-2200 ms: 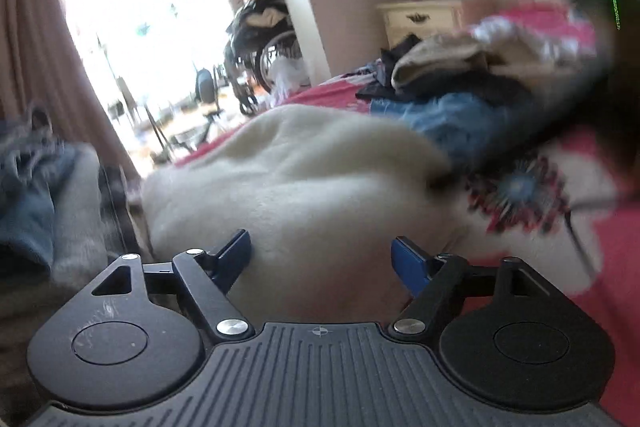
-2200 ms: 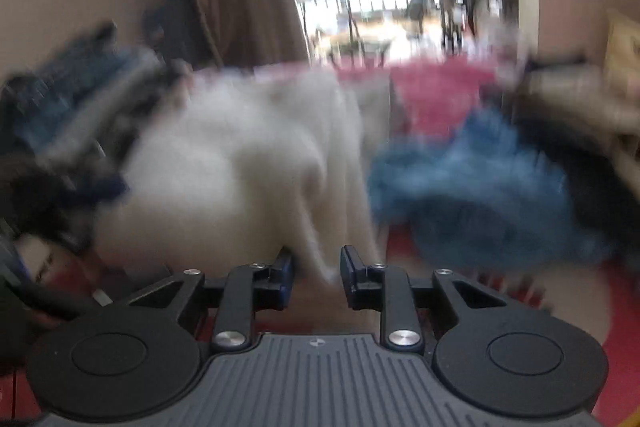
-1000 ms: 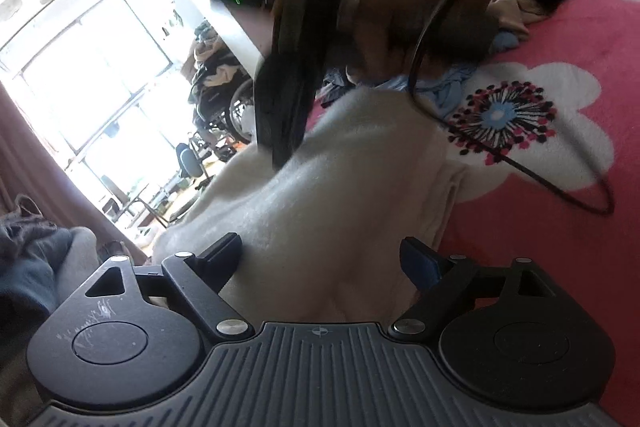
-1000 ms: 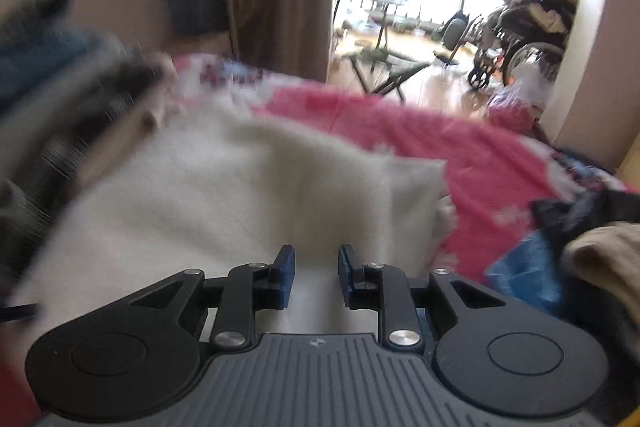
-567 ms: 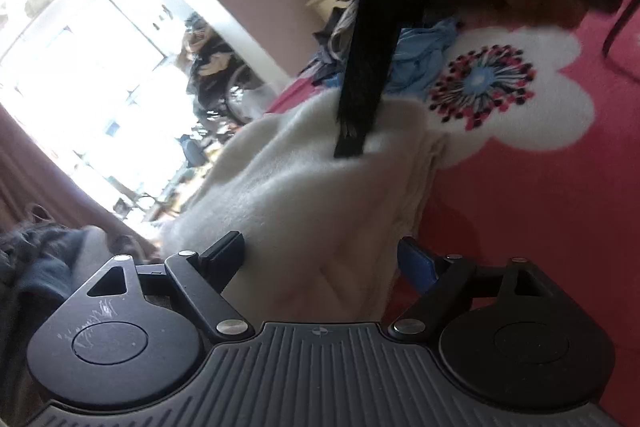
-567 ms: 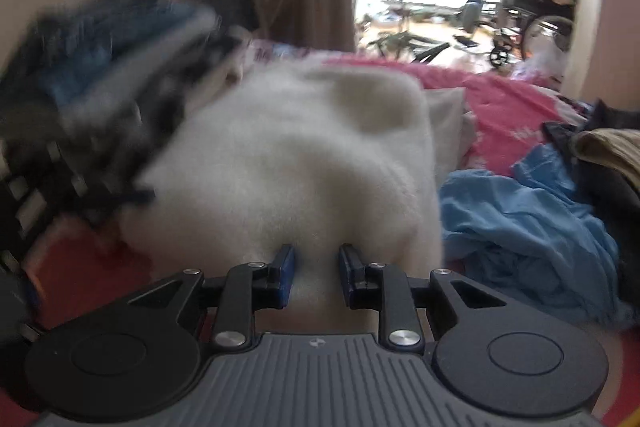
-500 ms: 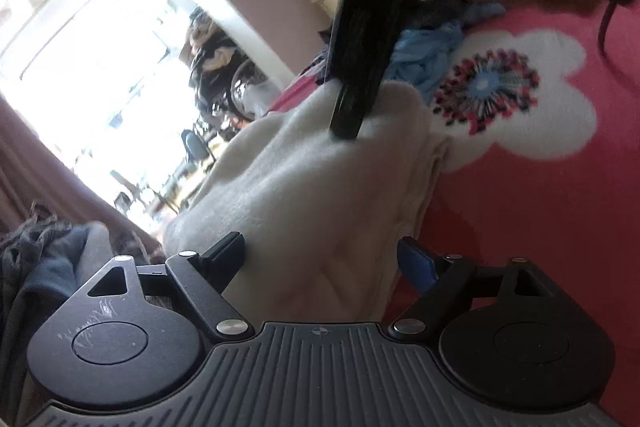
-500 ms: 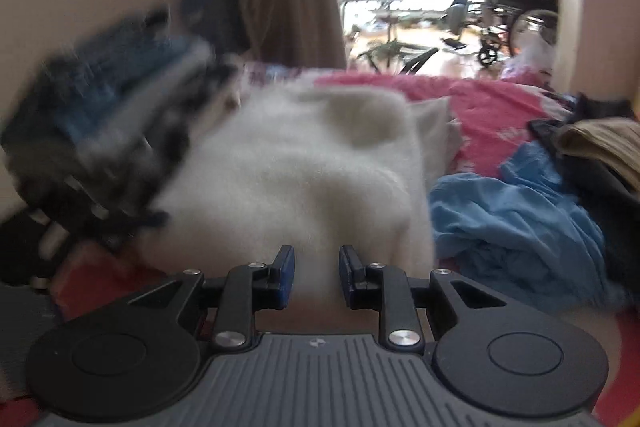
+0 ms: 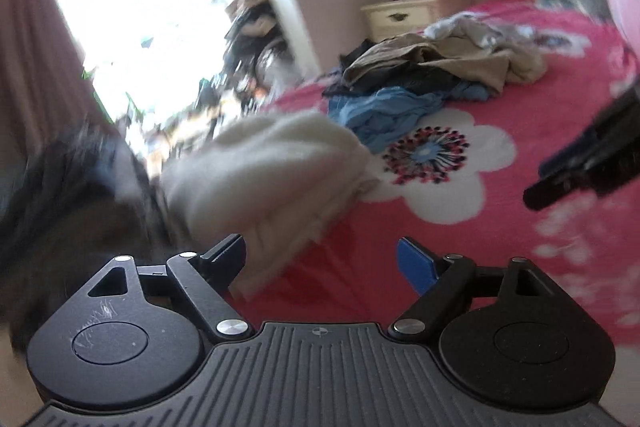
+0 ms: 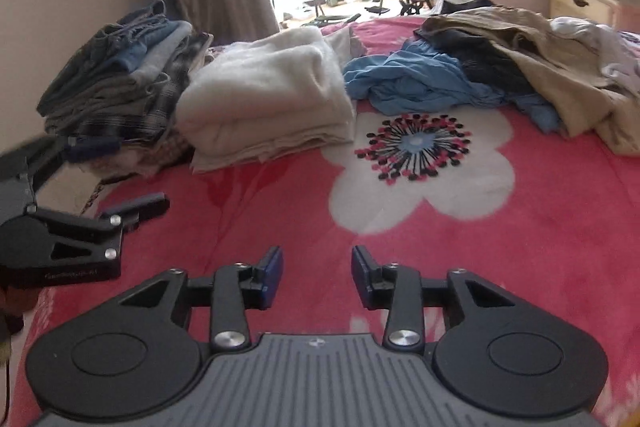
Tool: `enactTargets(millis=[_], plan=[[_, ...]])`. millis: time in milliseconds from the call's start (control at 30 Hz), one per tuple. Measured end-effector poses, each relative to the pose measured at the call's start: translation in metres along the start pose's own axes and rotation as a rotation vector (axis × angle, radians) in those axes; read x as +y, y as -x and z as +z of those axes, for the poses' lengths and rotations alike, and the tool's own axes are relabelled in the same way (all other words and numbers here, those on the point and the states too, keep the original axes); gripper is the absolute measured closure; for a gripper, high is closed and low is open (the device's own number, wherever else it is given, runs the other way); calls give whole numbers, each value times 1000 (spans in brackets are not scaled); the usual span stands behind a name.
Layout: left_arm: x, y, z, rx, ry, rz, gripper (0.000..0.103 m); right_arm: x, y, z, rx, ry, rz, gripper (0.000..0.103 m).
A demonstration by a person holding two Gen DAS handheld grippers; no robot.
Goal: Fold clothes
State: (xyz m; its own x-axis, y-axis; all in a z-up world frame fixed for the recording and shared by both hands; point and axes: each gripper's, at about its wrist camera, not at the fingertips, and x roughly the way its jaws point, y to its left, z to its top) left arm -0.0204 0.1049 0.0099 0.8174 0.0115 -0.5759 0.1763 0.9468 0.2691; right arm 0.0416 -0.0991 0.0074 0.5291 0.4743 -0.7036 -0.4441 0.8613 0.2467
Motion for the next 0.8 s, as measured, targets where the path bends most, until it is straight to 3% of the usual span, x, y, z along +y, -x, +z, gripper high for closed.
enactTargets(millis=[67,300,400,500,800], plan=[[-6,13,-1,35,82,-15,18,6,14,-2,-23,12,-5,60],[7,63,7,50,351,43,6,26,53,-4,-106,-9,14,55],[15,80,11,22,443,54,0,38,61,-9,-106,-7,32,53],[16,90,12,2,482,68,0,49,61,-22,-82,-3,42,50],[7,73,12,95,598,80,0,46,46,-43,-7,-44,27,45]])
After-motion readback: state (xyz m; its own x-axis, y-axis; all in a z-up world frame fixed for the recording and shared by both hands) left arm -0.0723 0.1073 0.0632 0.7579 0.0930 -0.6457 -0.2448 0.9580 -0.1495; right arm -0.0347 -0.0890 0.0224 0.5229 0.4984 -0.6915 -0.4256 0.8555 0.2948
